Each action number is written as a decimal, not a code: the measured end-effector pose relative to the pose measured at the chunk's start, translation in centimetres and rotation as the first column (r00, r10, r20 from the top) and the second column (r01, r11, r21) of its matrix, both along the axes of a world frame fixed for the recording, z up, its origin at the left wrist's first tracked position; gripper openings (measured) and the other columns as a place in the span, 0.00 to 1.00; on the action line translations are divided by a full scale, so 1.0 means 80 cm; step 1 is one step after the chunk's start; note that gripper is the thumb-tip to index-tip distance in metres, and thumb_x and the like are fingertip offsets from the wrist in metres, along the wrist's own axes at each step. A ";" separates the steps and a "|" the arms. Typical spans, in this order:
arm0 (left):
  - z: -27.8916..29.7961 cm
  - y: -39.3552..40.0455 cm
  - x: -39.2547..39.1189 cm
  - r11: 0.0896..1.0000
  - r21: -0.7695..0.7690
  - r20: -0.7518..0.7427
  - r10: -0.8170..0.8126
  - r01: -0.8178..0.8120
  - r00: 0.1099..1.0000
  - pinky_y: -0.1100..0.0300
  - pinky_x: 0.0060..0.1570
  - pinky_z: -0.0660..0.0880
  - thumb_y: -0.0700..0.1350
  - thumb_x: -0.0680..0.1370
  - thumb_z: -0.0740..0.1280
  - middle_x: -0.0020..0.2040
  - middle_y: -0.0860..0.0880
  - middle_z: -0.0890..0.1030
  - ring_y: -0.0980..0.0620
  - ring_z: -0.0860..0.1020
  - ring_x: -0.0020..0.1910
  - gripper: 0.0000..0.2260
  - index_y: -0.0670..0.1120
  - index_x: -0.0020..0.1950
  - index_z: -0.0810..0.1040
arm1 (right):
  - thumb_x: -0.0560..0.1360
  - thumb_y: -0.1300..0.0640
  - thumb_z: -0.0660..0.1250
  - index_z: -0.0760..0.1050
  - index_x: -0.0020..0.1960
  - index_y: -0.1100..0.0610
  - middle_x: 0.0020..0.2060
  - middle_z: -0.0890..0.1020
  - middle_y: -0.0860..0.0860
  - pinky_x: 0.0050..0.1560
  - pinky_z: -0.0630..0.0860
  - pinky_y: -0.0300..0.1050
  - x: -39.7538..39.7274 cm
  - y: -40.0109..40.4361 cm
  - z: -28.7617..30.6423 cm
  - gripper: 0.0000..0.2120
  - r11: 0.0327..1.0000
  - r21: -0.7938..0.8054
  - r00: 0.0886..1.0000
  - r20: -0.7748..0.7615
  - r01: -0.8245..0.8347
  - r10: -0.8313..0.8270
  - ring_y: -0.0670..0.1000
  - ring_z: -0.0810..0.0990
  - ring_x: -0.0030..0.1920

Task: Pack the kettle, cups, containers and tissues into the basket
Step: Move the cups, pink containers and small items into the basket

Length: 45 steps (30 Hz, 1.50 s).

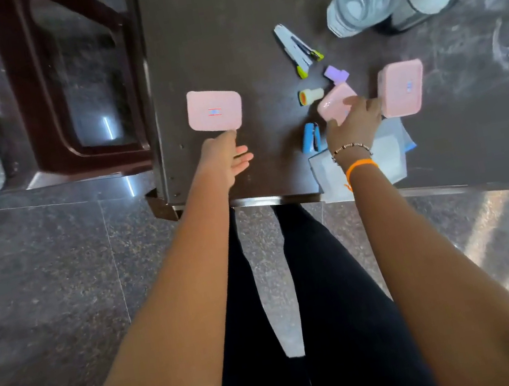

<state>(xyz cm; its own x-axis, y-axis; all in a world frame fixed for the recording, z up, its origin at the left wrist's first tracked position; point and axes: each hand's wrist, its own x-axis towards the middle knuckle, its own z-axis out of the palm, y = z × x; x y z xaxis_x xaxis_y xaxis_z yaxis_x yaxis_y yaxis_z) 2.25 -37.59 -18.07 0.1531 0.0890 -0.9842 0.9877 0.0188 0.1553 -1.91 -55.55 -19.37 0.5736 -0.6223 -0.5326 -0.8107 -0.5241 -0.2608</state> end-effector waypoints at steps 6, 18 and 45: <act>-0.025 -0.033 0.011 0.978 0.017 -0.005 0.207 -0.207 0.978 0.52 0.54 0.73 0.43 0.82 0.54 0.65 0.42 0.74 0.43 0.77 0.60 0.16 0.43 0.69 0.65 | 0.65 0.61 0.74 0.60 0.67 0.60 0.70 0.61 0.59 0.62 0.68 0.58 -0.004 -0.030 -0.022 0.35 0.976 -0.106 0.972 -0.159 -0.189 0.171 0.63 0.63 0.66; -0.026 -0.017 0.001 0.960 0.136 0.065 0.238 -0.245 0.969 0.50 0.53 0.77 0.40 0.77 0.57 0.43 0.46 0.79 0.52 0.79 0.43 0.09 0.42 0.53 0.74 | 0.67 0.60 0.72 0.63 0.62 0.62 0.61 0.70 0.60 0.63 0.68 0.54 0.001 -0.030 -0.001 0.28 0.975 0.022 0.970 0.112 -0.222 0.218 0.61 0.67 0.62; 0.160 0.379 0.140 0.679 0.683 0.590 -0.295 -0.270 0.752 0.62 0.34 0.68 0.46 0.70 0.66 0.34 0.46 0.78 0.49 0.74 0.35 0.08 0.43 0.34 0.75 | 0.64 0.61 0.73 0.72 0.55 0.58 0.55 0.76 0.56 0.45 0.65 0.36 0.169 0.385 0.145 0.22 0.742 0.387 0.790 0.530 -0.548 0.307 0.53 0.72 0.52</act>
